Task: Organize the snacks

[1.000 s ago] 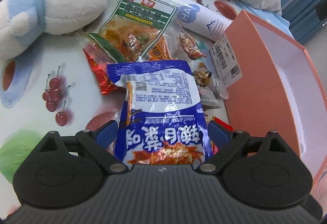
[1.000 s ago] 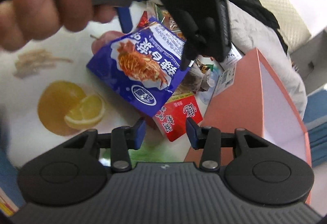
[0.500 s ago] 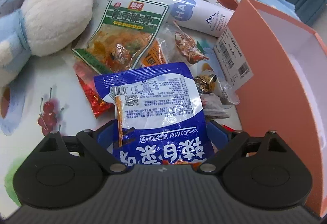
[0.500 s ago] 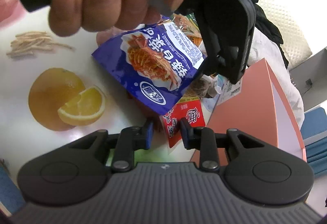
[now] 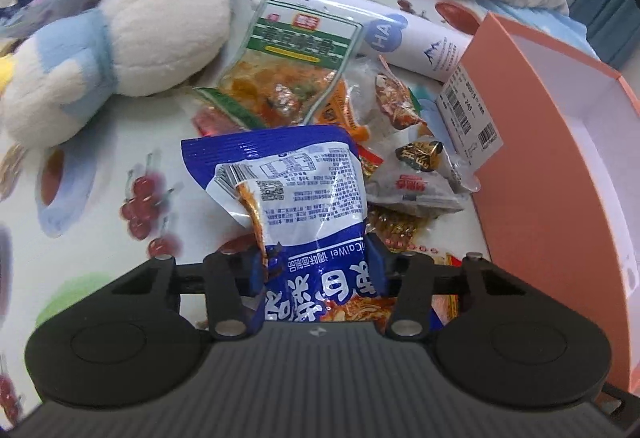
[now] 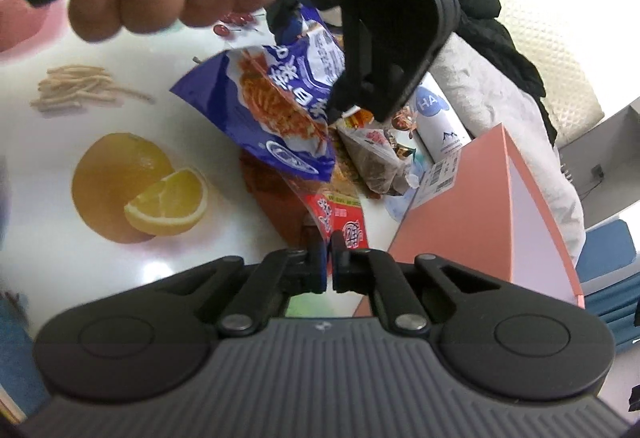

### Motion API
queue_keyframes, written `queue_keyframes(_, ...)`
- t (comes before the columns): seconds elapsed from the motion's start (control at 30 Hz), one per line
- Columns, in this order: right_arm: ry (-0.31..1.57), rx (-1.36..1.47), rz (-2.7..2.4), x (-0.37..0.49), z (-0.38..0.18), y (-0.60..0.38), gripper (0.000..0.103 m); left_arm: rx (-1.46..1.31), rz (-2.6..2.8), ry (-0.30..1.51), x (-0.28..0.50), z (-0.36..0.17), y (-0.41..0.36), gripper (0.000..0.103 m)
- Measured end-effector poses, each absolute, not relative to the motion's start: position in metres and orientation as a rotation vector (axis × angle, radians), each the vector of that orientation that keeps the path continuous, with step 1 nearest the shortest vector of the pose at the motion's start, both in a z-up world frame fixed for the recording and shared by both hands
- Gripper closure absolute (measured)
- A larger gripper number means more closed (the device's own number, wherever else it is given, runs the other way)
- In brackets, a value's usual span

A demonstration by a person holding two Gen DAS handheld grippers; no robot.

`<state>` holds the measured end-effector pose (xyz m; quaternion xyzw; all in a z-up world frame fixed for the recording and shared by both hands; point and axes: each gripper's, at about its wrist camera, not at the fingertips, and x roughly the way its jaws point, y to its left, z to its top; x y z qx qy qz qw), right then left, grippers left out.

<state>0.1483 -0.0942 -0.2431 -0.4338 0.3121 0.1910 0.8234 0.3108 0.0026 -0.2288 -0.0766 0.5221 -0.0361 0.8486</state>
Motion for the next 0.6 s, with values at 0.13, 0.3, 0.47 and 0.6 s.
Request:
queue_keyframes(0.13, 0.643, -0.933, 0.400, 0.143, -0.239, -0.094, 0.099, -0.193, -0.061, 1.078, 0.290, -0.217, 0.014, 0.050)
queue_keyframes(0.3, 0.622, -0.957, 0.384, 0.128, -0.236, -0.092, 0.099, -0.233, -0.033, 1.039, 0.257, -0.200, 0.030, 0.050)
queue_keyframes(0.47, 0.621, -0.960, 0.383, 0.115, -0.234, -0.089, 0.098, -0.265, -0.004, 1.007, 0.221, -0.188, 0.048, 0.050)
queue_keyframes(0.6, 0.616, -0.985, 0.373, 0.107, -0.236, -0.087, 0.098, -0.299, 0.018, 0.999, 0.192, -0.187, 0.062, 0.050)
